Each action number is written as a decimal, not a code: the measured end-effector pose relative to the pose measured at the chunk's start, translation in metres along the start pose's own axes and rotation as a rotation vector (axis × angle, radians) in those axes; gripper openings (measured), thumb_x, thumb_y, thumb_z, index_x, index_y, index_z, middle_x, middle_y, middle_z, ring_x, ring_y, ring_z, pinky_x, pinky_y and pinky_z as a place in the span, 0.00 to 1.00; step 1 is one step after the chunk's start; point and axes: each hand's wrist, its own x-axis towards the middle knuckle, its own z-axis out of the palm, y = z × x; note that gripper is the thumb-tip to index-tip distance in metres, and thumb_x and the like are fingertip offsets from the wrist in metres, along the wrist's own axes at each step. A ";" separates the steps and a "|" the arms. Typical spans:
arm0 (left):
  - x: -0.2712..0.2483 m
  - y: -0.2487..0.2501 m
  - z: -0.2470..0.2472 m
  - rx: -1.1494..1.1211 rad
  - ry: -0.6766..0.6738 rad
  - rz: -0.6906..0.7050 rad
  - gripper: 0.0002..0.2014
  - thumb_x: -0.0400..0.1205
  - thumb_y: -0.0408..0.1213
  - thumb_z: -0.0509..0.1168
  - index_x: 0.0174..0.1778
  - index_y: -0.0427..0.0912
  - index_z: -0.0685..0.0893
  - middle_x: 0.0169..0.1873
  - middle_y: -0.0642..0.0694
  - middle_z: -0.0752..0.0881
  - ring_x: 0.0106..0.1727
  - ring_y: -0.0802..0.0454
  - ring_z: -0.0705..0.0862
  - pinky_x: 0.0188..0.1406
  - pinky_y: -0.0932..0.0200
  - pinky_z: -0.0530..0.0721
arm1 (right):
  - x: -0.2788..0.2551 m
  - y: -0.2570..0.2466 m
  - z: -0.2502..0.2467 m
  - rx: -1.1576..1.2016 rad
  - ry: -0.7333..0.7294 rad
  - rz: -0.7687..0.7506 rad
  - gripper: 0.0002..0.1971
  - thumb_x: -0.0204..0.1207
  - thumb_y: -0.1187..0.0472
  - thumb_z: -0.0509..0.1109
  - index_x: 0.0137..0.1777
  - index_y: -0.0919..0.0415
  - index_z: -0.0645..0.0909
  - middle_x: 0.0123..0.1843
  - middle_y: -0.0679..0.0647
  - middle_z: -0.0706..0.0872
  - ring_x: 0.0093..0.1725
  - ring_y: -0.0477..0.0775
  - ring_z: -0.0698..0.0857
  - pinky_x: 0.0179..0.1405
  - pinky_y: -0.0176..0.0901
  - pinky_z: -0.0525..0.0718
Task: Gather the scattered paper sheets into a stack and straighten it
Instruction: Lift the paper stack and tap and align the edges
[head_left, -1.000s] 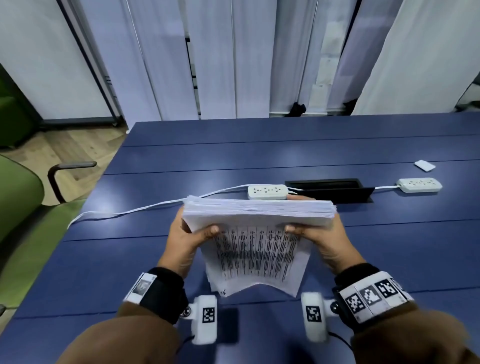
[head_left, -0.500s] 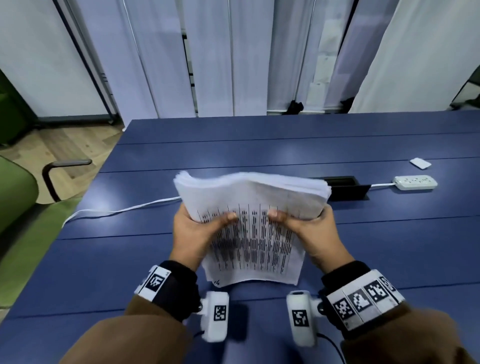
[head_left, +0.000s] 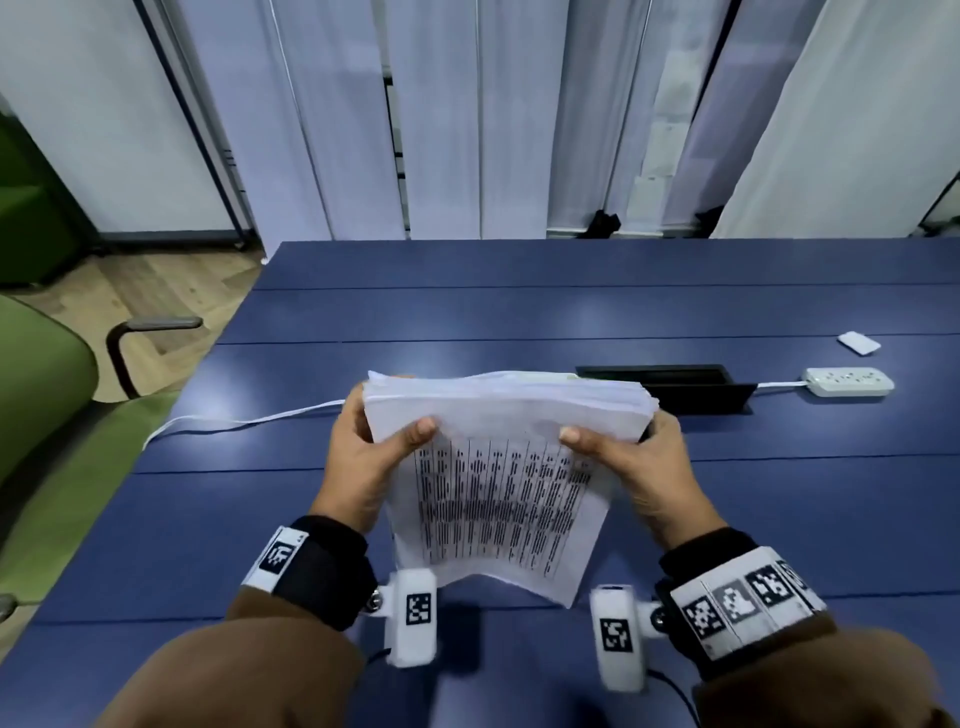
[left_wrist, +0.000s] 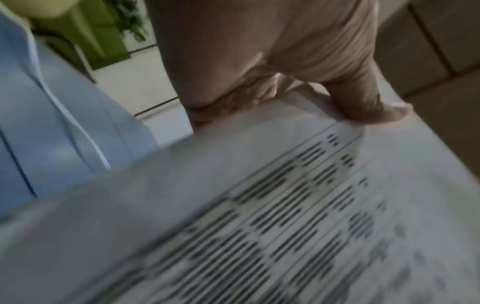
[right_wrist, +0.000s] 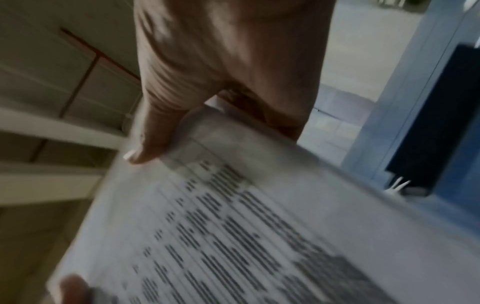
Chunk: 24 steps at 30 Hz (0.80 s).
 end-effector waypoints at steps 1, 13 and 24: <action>-0.002 -0.001 -0.003 0.007 0.005 -0.026 0.50 0.49 0.58 0.86 0.62 0.32 0.80 0.51 0.44 0.91 0.52 0.51 0.89 0.47 0.63 0.86 | -0.001 0.001 -0.003 -0.012 0.011 0.021 0.23 0.52 0.68 0.82 0.51 0.62 0.86 0.46 0.54 0.93 0.46 0.49 0.91 0.44 0.39 0.87; -0.017 -0.007 0.013 0.091 -0.047 -0.067 0.22 0.60 0.23 0.82 0.48 0.41 0.89 0.45 0.46 0.93 0.46 0.54 0.91 0.46 0.63 0.86 | -0.006 -0.041 0.015 -1.247 -0.067 -0.499 0.26 0.63 0.42 0.79 0.62 0.44 0.81 0.53 0.41 0.87 0.53 0.49 0.85 0.55 0.50 0.82; -0.035 -0.026 -0.023 0.255 -0.041 -0.078 0.29 0.53 0.39 0.85 0.51 0.47 0.88 0.51 0.53 0.90 0.53 0.63 0.86 0.55 0.72 0.78 | -0.007 -0.048 0.031 -1.492 -0.060 -0.477 0.12 0.53 0.61 0.76 0.35 0.55 0.78 0.28 0.48 0.86 0.33 0.59 0.86 0.28 0.39 0.73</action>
